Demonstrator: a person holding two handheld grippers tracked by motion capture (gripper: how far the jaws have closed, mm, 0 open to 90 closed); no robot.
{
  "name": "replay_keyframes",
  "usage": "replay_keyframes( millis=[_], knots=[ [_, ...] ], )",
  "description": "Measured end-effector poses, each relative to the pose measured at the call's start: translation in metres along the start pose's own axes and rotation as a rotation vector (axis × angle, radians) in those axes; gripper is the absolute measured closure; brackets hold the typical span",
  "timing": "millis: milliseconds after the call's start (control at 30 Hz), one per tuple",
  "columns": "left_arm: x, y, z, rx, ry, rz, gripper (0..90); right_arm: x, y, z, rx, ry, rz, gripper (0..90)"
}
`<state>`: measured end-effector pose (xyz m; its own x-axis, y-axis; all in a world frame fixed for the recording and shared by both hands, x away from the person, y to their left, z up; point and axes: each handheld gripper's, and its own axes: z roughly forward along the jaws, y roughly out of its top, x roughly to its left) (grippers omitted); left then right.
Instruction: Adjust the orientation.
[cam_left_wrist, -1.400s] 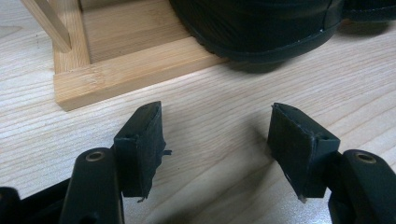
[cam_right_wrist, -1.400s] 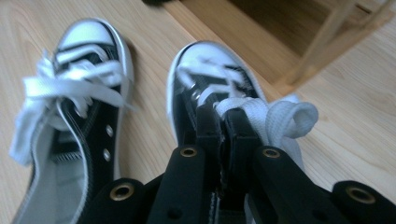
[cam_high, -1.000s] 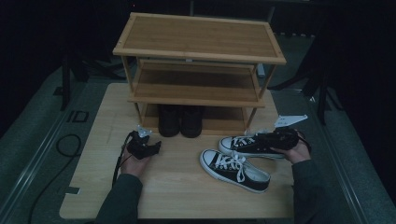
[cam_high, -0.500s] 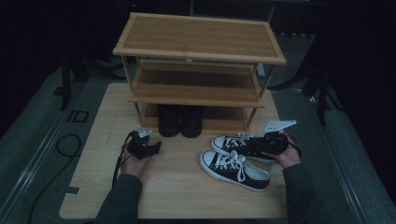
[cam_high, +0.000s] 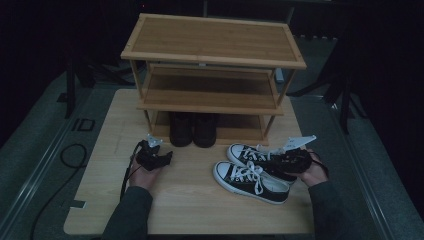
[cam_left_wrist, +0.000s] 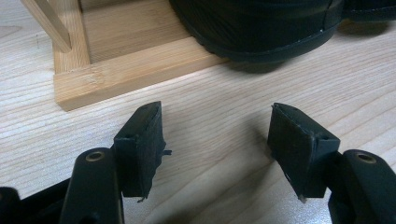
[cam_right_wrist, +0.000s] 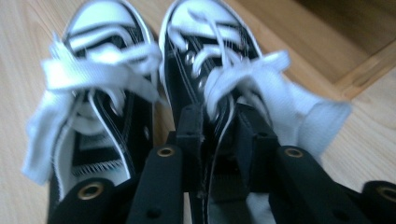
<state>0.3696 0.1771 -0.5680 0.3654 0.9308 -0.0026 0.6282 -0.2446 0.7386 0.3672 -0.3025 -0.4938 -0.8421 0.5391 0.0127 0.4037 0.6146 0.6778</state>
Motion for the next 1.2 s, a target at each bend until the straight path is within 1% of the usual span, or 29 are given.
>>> replay_keyframes(
  millis=[33,167,233,300,400,500,600,733,833,900,933,1000,1100,1133,1200],
  knots=[
    [0.0,0.0,0.0,0.0,0.0,0.0,36.0,0.001,-0.001,0.001,0.012,-0.005,-0.005,71.9],
    [0.0,0.0,0.0,0.0,0.0,0.0,36.1,0.0,0.003,0.005,0.023,0.006,-0.007,72.4],
    [0.0,0.0,0.0,0.0,0.001,-0.001,36.0,0.0,0.006,0.008,0.033,0.012,-0.004,75.6],
    [0.0,0.0,0.0,-0.001,0.001,-0.001,36.0,0.001,0.009,0.01,0.04,0.005,-0.014,82.8],
    [0.0,0.0,0.0,-0.001,0.001,-0.001,36.0,0.003,0.01,0.01,0.0,0.006,-0.006,85.2],
    [0.0,0.0,0.0,-0.001,0.001,-0.001,36.0,0.004,0.009,0.009,-0.023,0.002,0.005,85.5],
    [0.0,0.0,0.0,-0.001,0.001,-0.001,36.1,0.004,0.008,0.008,-0.058,-0.008,0.015,85.7],
    [0.0,0.0,0.0,-0.001,0.001,-0.001,36.0,0.009,0.01,0.013,-0.065,-0.013,-0.019,85.7],
    [0.0,0.0,0.0,-0.001,0.001,-0.001,36.0,0.016,0.013,0.015,-0.06,-0.047,-0.052,85.6],
    [0.0,0.0,0.0,-0.001,0.001,-0.001,36.1,0.018,0.014,0.015,-0.061,-0.053,-0.056,85.7],
    [0.0,0.0,0.0,-0.001,0.001,-0.001,36.0,0.02,0.016,0.017,-0.066,-0.063,-0.074,85.7],
    [0.0,0.0,0.0,0.0,0.001,-0.001,36.0,0.022,0.018,0.019,-0.068,-0.069,-0.083,85.6],
    [0.0,0.0,0.0,-0.001,0.002,-0.002,36.0,0.023,0.018,0.022,-0.069,-0.055,-0.092,85.5],
    [0.0,0.0,0.0,-0.001,0.002,-0.002,36.0,0.022,0.017,0.022,-0.068,-0.045,-0.083,85.4],
    [0.0,0.0,0.0,-0.001,0.002,-0.001,36.1,0.018,0.015,0.021,-0.064,-0.008,-0.063,84.9]
  ],
)
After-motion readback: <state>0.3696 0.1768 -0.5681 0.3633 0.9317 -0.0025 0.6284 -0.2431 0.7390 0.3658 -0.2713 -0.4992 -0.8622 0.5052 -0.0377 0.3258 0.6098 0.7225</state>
